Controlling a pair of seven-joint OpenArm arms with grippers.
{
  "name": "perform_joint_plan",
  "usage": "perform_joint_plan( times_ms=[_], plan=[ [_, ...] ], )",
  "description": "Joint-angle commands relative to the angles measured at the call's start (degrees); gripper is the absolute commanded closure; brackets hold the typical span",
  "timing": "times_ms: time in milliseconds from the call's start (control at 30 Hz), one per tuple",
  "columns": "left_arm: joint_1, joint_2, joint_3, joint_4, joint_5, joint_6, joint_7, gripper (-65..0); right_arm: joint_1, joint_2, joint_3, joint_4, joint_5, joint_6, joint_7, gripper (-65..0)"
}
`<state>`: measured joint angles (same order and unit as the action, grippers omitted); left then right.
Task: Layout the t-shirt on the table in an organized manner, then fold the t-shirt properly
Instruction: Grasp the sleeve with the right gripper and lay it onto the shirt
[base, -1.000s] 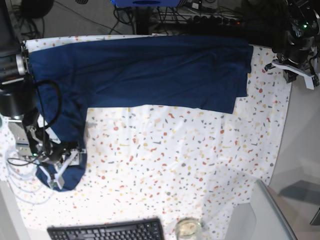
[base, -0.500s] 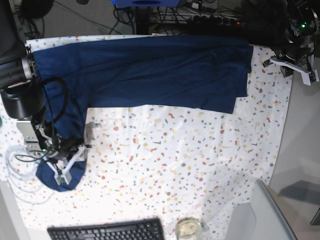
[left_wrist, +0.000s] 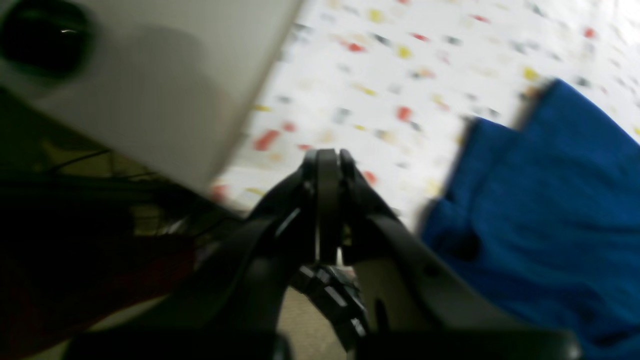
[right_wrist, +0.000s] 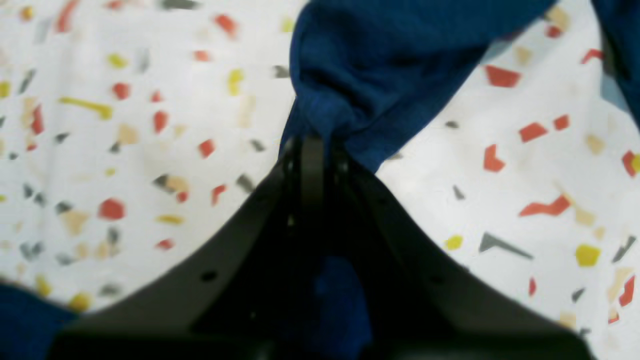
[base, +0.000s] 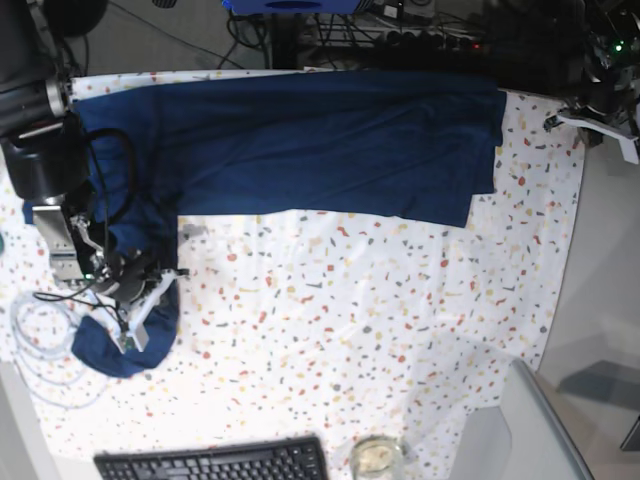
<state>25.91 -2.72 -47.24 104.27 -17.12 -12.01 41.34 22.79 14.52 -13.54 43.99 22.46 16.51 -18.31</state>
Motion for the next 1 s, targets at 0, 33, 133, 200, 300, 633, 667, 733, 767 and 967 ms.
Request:
perform_joint_plan(
  times_ms=[0, 33, 133, 200, 300, 633, 667, 733, 767, 967],
  plan=[
    [0.24, -0.93, -1.24, 0.92, -0.24, 0.10, -1.12, 0.0, 0.55, 0.99, 1.80, 4.58, 0.53, 0.06, 0.06, -0.2],
    [0.24, -1.45, -1.86, 0.92, -0.24, 0.10, -1.12, 0.0, -1.20, 1.17, 3.12, 9.07, 0.53, 0.06, -2.40, -0.2],
    [0.24, -2.33, -2.82, 0.92, -0.24, 0.10, -1.12, 0.0, -5.86, 1.17, 6.55, 20.41, 0.53, 0.06, -9.52, -0.2],
    [0.33, -2.33, -2.82, 0.92, -0.06, 0.10, -1.12, 0.0, -9.64, 1.17, 8.13, 27.97, 0.53, 0.06, -13.83, -0.2],
    [0.24, -2.33, -2.56, 0.92, 0.03, 0.10, -1.12, 0.0, -14.83, 0.82, 9.19, 38.78, 0.53, 0.06, -18.13, -0.2],
    [-0.90, -2.33, -2.38, -0.22, 0.20, 0.10, -1.03, 0.0, -28.37, 0.64, 9.28, 63.75, 0.62, -0.21, -31.23, -0.2],
    [-0.90, -2.33, -2.38, -0.58, 0.20, 0.10, -1.03, 0.0, -29.51, 0.64, 9.19, 64.89, 0.71, -0.21, -31.85, -0.2],
    [-0.90, -2.33, -2.38, -1.02, 0.20, 0.10, -1.03, 0.0, -31.53, 0.64, 9.01, 65.95, 0.79, -0.21, -32.82, -0.2],
    [-0.90, -2.33, -2.38, -1.28, 0.20, 0.10, -1.03, 0.0, -32.50, 0.64, 9.01, 65.95, 0.79, -0.21, -32.90, -0.2],
    [-0.90, -2.33, -2.38, -1.98, 0.20, 0.10, -1.03, 0.0, -38.04, -2.26, 9.10, 65.60, 0.71, -0.03, -32.55, -0.8]
  ],
)
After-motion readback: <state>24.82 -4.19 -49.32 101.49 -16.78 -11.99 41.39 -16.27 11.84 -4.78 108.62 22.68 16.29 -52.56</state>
